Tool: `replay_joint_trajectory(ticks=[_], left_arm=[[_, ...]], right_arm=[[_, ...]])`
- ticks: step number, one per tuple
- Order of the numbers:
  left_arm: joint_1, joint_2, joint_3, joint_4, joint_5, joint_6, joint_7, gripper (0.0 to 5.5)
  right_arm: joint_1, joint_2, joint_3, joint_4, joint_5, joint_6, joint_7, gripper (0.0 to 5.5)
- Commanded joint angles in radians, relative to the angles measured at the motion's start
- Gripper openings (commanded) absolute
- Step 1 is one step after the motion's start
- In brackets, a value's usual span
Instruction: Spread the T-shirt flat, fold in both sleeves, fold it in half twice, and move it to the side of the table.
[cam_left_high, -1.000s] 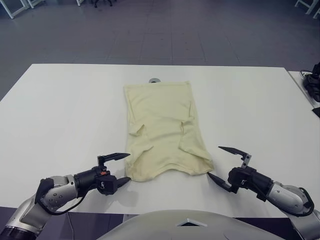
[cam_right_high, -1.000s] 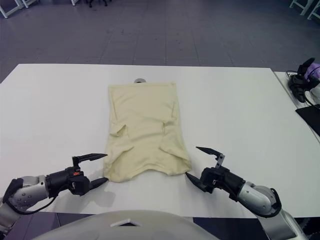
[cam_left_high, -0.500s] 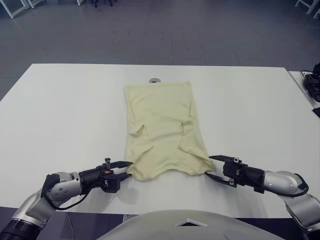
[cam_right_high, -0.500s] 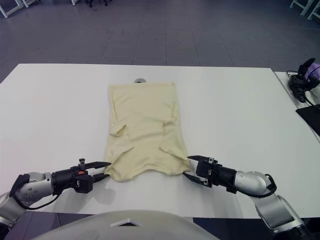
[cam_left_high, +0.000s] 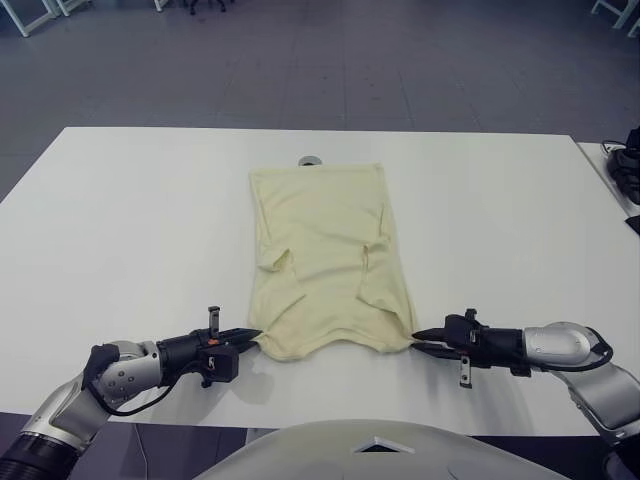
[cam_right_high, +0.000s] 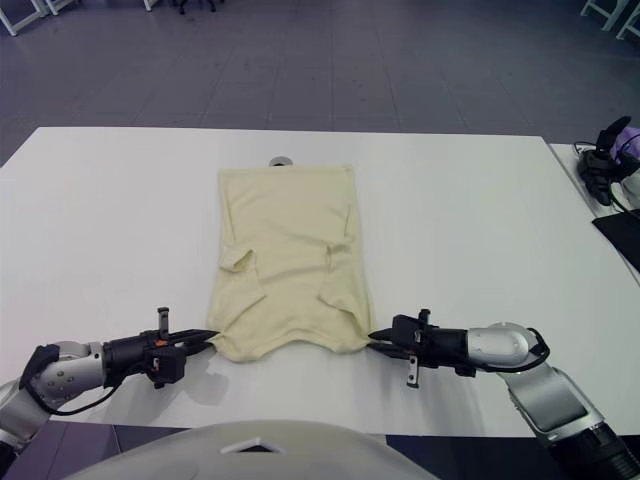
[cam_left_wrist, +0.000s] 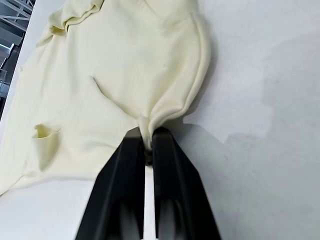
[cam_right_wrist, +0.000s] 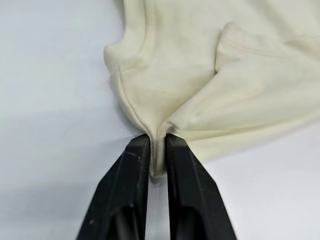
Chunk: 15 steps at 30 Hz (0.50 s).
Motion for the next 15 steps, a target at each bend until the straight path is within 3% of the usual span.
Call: replay_joint_trajectory(ticks=[1,10,15], left_arm=[[0.004,0.024,-0.001,0.051,0.043,0.059,-0.024,0.02],[-0.027,0.026,0.047,-0.041,-0.056,0.104,-0.046,0.01],[-0.054,0.089,0.072,-0.121,-0.134,0.135,-0.152,0.01]], right_arm=[[0.047,-0.015,0.006,0.063,-0.077,0.122,-0.053,0.00],[0.066,0.022,-0.102,-0.042,-0.047,0.037,-0.133,0.00],[0.052,-0.029,-0.163,-0.167,0.051,0.151,-0.056,0.00]])
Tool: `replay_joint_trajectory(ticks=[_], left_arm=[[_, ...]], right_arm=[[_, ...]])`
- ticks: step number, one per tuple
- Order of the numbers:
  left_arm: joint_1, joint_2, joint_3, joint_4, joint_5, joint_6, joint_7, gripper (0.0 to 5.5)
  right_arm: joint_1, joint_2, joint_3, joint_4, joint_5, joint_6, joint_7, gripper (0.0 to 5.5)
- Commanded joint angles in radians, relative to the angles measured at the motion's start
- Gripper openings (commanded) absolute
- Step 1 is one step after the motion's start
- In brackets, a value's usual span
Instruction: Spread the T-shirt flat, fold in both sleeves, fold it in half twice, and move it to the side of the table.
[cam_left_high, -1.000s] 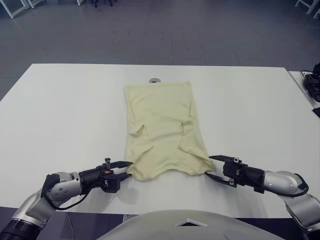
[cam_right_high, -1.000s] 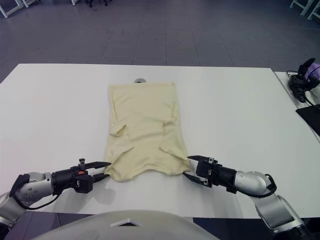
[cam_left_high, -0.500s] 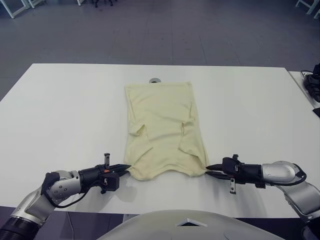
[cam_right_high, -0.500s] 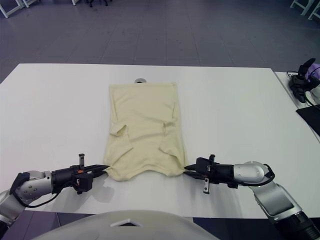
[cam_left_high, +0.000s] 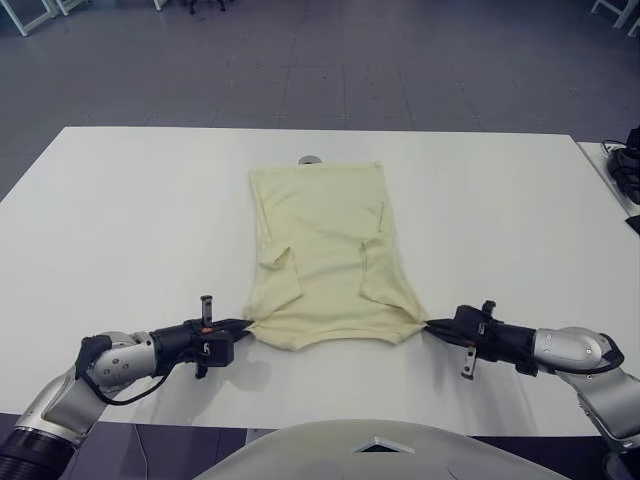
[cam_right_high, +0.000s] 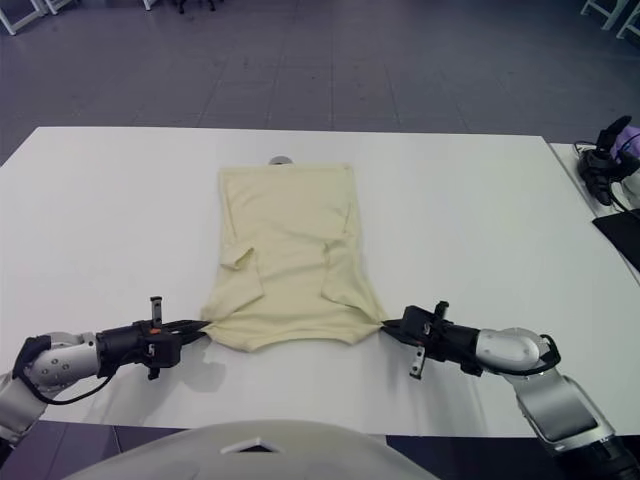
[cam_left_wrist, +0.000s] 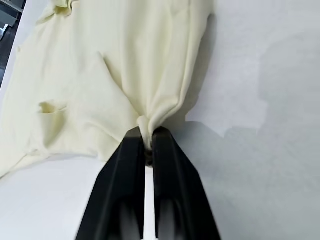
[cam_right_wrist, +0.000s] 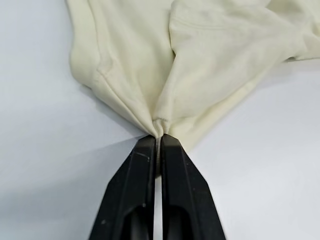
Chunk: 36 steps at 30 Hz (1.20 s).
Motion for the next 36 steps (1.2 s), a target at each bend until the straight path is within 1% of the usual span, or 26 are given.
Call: replay_joint_trajectory(ticks=[1,5,9,14,19,23,27,31,34,36], left_arm=[[-0.039,0.082,0.038,-0.081,-0.110,0.044,-0.102,0.01],[-0.094,0.136,0.073,-0.143,-0.292,0.126,-0.223,0.01],[-0.147,0.140,0.119,-0.212,-0.496,0.335,-0.276,0.01],[-0.139,0.156,0.173,-0.242,-0.587,0.461,-0.340,0.01],[-0.014,0.213,0.247,-0.341,-0.674,0.539,-0.486,0.01],[0.105,0.263,0.336,-0.431,-0.739,0.613,-0.607,0.01],[0.228,0.286,0.468,-0.522,-0.822,0.728,-0.720,0.01],[0.207,0.268,0.505,-0.536,-0.855,0.781,-0.729,0.01],[0.262,0.274,0.579,-0.570,-0.905,0.852,-0.798,0.01],[0.242,0.260,0.575,-0.577,-0.923,0.884,-0.777,0.01]], right_arm=[[-0.016,-0.075,-0.074,-0.120,0.105,0.119,0.088,0.00],[-0.047,-0.156,-0.142,-0.219,0.271,0.284,0.200,0.00],[-0.145,-0.181,-0.192,-0.227,0.400,0.412,0.238,0.00],[-0.253,-0.199,-0.235,-0.189,0.521,0.523,0.280,0.00],[-0.200,-0.291,-0.306,-0.238,0.673,0.631,0.441,0.00],[-0.105,-0.341,-0.346,-0.261,0.663,0.623,0.550,0.00],[0.011,-0.366,-0.435,-0.306,0.694,0.656,0.652,0.00],[0.010,-0.363,-0.483,-0.306,0.745,0.689,0.674,0.00],[0.022,-0.372,-0.540,-0.322,0.822,0.741,0.715,0.00],[-0.016,-0.356,-0.533,-0.317,0.848,0.749,0.684,0.00]])
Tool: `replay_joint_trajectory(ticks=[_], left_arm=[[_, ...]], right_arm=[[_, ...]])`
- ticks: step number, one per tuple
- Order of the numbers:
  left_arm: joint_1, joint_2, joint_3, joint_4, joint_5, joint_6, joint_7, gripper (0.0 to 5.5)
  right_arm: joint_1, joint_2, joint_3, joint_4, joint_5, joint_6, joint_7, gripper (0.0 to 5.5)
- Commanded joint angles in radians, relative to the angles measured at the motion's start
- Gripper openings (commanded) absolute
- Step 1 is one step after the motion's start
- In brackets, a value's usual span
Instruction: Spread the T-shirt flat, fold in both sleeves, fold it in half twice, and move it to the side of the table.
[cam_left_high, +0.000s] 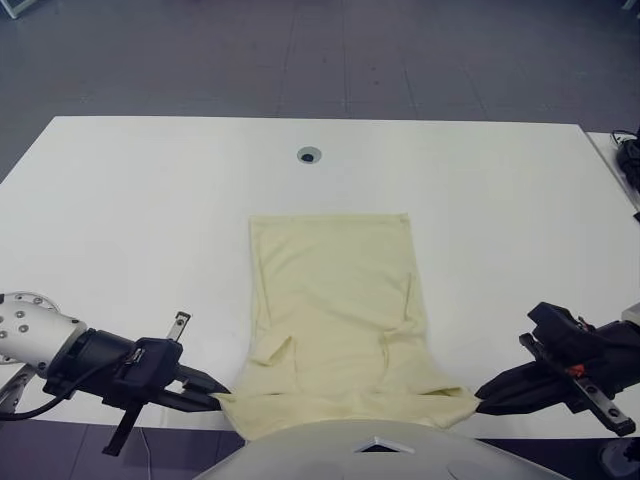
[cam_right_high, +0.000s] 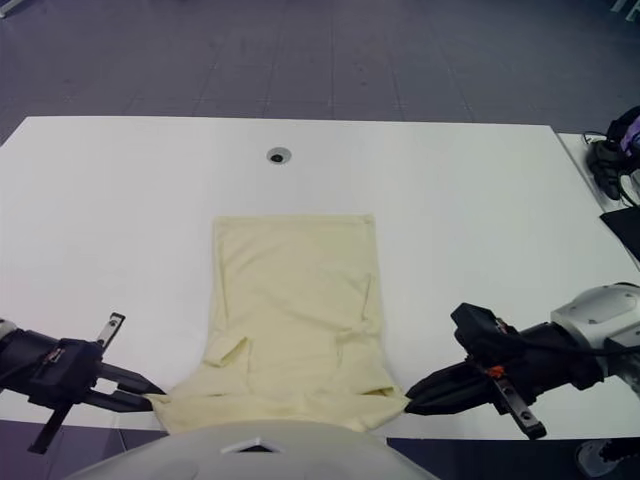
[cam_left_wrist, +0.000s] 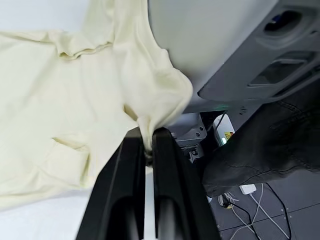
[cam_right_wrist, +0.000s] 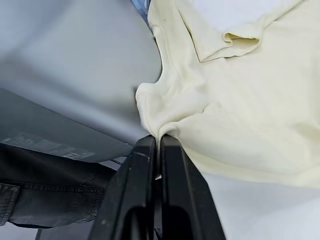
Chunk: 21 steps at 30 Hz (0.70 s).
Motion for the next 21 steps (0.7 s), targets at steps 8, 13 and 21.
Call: replay_joint_trajectory(ticks=[8,13,21], left_arm=[[-0.616,-0.178,-0.379,0.370,0.178,0.016,0.091,0.01],[-0.938,-0.371,-0.561,0.749,0.358,-0.052,0.098,0.01],[-1.171,-0.495,-0.584,1.201,0.474,-0.184,0.083,0.01]], right_arm=[[-0.508,0.195,0.407,0.323,-0.254,-0.129,-0.234,0.00],[-0.761,0.391,0.550,0.671,-0.454,-0.270,-0.295,0.00],[-1.014,0.584,0.575,1.144,-0.634,-0.495,-0.323,0.00]])
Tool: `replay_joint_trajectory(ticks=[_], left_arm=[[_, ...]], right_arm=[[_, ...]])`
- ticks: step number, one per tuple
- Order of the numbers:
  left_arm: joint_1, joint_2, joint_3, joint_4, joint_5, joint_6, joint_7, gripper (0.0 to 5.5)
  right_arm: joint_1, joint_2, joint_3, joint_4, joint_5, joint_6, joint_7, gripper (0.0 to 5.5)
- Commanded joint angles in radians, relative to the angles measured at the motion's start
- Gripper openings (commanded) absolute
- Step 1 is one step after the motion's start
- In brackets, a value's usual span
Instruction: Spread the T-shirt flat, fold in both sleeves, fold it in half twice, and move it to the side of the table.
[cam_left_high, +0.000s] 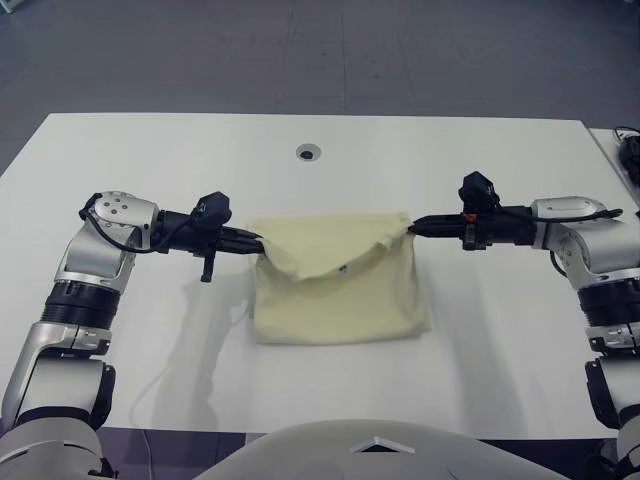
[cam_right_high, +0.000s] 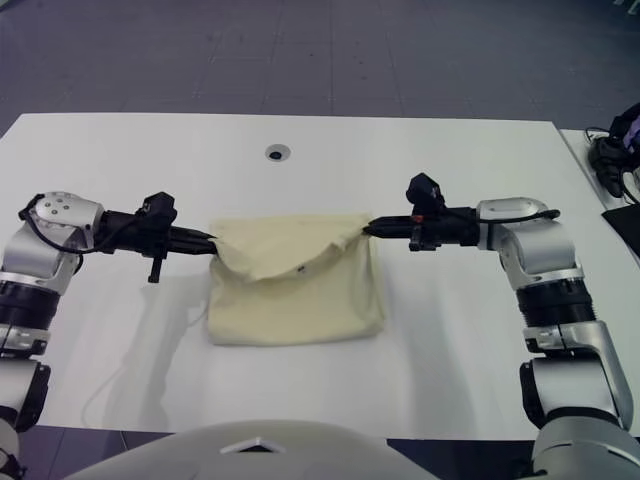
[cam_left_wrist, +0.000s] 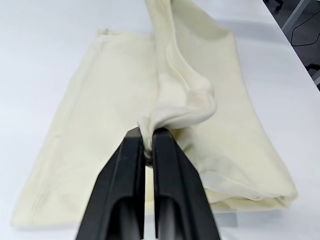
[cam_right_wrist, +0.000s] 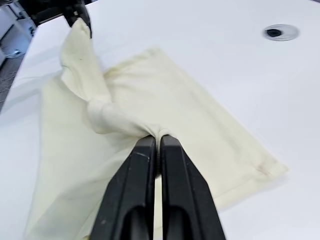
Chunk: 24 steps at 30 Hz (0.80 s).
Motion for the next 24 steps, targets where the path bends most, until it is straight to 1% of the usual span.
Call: replay_joint_trajectory(ticks=[1,6,10,12,14,15,16,17,20,24], left_arm=[[-0.102,-0.035,0.008,0.169,0.052,-0.063,0.001,0.01],[-0.156,-0.078,0.010,0.326,0.103,-0.137,0.018,0.01],[-0.172,-0.110,-0.013,0.426,0.170,-0.198,0.049,0.01],[-0.189,-0.143,-0.011,0.488,0.196,-0.221,0.087,0.01],[-0.214,-0.175,0.001,0.559,0.225,-0.232,0.178,0.01],[-0.225,-0.189,0.009,0.591,0.229,-0.218,0.209,0.37],[-0.234,-0.203,0.019,0.620,0.230,-0.201,0.232,0.42],[-0.239,-0.214,0.025,0.643,0.231,-0.189,0.243,0.67],[-0.239,-0.228,0.036,0.695,0.245,-0.161,0.299,1.16],[-0.238,-0.219,0.086,0.729,0.236,-0.124,0.373,1.83]], right_arm=[[-0.097,0.065,-0.005,0.172,-0.067,-0.099,-0.014,0.00],[-0.166,0.136,-0.027,0.349,-0.123,-0.210,-0.042,0.00],[-0.190,0.181,-0.013,0.460,-0.185,-0.268,-0.074,0.00],[-0.202,0.202,-0.027,0.517,-0.204,-0.278,-0.111,0.00],[-0.223,0.221,-0.045,0.589,-0.223,-0.287,-0.170,0.00],[-0.233,0.228,-0.057,0.622,-0.229,-0.291,-0.205,0.00],[-0.242,0.235,-0.067,0.653,-0.236,-0.298,-0.237,0.27],[-0.250,0.242,-0.079,0.680,-0.241,-0.300,-0.270,0.43],[-0.279,0.265,-0.132,0.744,-0.231,-0.279,-0.358,0.90],[-0.319,0.275,-0.261,0.775,-0.171,-0.272,-0.516,1.55]])
